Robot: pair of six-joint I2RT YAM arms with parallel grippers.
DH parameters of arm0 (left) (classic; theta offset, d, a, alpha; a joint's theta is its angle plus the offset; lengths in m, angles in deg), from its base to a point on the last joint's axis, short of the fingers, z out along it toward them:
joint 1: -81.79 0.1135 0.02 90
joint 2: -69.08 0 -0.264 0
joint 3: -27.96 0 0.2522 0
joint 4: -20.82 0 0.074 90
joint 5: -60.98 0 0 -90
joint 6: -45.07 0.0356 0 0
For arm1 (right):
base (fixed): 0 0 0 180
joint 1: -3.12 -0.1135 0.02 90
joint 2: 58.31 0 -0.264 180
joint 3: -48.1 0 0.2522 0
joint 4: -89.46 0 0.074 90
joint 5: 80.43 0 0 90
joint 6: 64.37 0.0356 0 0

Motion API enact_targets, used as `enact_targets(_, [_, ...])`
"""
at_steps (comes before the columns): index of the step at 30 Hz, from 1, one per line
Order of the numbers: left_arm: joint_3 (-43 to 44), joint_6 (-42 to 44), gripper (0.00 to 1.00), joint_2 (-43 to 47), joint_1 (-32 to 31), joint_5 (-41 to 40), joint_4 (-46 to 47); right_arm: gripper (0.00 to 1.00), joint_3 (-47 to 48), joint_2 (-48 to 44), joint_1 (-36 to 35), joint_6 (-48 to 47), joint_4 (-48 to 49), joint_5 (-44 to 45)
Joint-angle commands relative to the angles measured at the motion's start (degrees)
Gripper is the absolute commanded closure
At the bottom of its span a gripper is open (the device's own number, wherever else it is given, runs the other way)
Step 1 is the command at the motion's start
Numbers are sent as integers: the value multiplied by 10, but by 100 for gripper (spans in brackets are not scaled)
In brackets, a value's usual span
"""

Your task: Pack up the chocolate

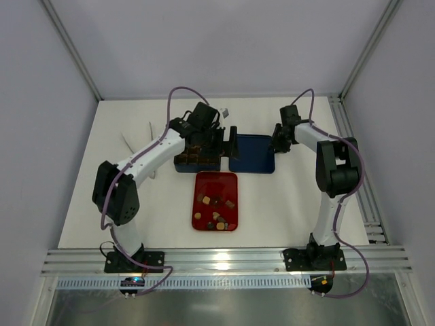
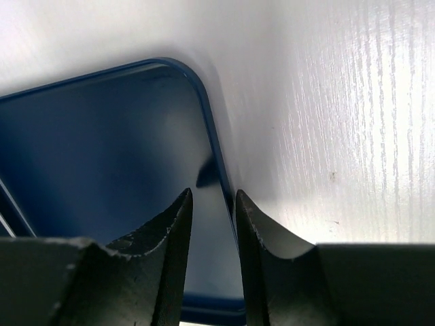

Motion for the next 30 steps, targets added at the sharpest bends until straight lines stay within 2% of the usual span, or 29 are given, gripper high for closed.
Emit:
enact_targets(1, [45, -8, 4, -20, -2, 19, 21, 66, 21, 11, -1, -16, -20, 16])
enact_targets(6, [83, -9, 4, -65, -2, 8, 18, 67, 33, 19, -1, -32, -45, 42])
enact_targets(8, [107, -8, 4, -89, -2, -1, 8, 71, 36, 21, -1, -39, -52, 43])
enact_targets(9, [112, -7, 4, -96, -2, -3, 7, 74, 39, 24, -1, -41, -55, 44])
enact_targets(10, [119, -7, 4, -109, -2, -5, 7, 85, 45, 25, -1, -44, -59, 45])
enact_targets(13, [145, -2, 4, -133, -2, -15, 2, 96, 49, 19, -1, -53, -71, 47])
enact_targets(22, [228, 8, 8, -220, 19, -7, -10, 96, 24, -34, 12, -62, -64, 33])
enact_targets(30, [307, 8, 11, -289, 39, 29, -20, 96, -15, -79, 43, -57, -43, -30])
